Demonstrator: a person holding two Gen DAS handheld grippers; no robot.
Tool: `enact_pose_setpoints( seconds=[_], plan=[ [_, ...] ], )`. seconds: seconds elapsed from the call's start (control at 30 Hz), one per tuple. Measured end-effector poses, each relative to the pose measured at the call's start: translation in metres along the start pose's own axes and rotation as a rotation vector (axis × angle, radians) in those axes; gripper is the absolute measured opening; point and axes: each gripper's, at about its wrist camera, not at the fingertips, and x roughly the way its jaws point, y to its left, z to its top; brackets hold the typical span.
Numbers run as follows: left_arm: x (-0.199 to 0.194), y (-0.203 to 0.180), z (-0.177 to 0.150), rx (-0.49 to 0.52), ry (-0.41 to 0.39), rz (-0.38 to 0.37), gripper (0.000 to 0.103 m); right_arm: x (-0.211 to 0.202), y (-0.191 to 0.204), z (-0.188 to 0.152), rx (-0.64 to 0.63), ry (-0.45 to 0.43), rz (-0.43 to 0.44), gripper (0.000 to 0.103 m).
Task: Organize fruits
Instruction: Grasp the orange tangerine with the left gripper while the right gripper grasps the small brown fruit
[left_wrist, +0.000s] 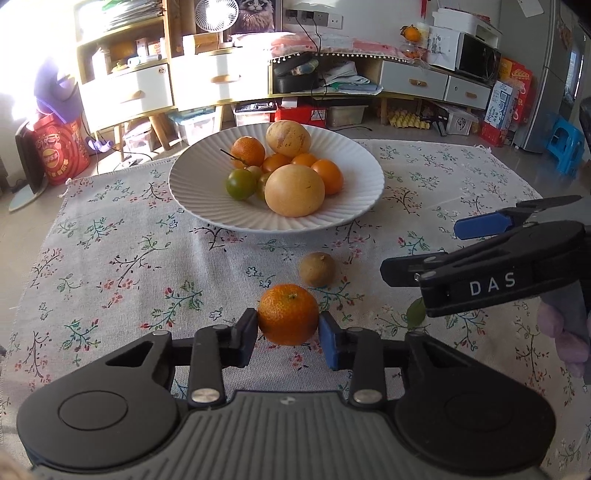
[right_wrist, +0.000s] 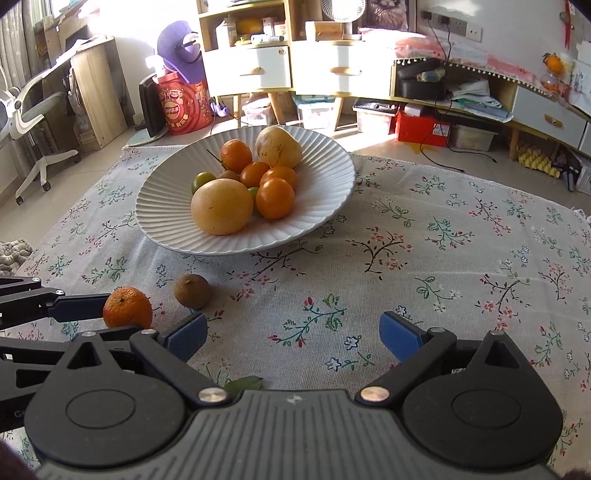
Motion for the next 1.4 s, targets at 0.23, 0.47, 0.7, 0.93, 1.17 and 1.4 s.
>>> enact_pose_setpoints(
  seconds=[0.23,0.47,0.7,0.93,1.17,1.4],
  plan=[
    [-0.006,0.017,-0.007,-0.010,0.035,0.038,0.012,0.008,0.014,0.000,-0.034,-0.008,0.045,0.094],
    [-0.012,0.025,-0.009,-0.018,0.057,0.063,0.012,0.013,0.031,-0.005,-0.100,0.002,0.068,0.085],
    [-0.012,0.025,-0.009,-0.020,0.067,0.076,0.012,0.016,0.041,-0.004,-0.112,-0.006,0.088,0.069],
    [-0.012,0.025,-0.010,-0.019,0.069,0.077,0.012,0.019,0.048,-0.003,-0.134,-0.016,0.086,0.053],
    [-0.012,0.025,-0.010,-0.019,0.069,0.077,0.012,0.020,0.054,-0.001,-0.135,-0.024,0.096,0.033],
    [-0.011,0.025,-0.009,-0.017,0.068,0.078,0.012,0.020,0.056,-0.001,-0.141,-0.033,0.089,0.024]
  ],
)
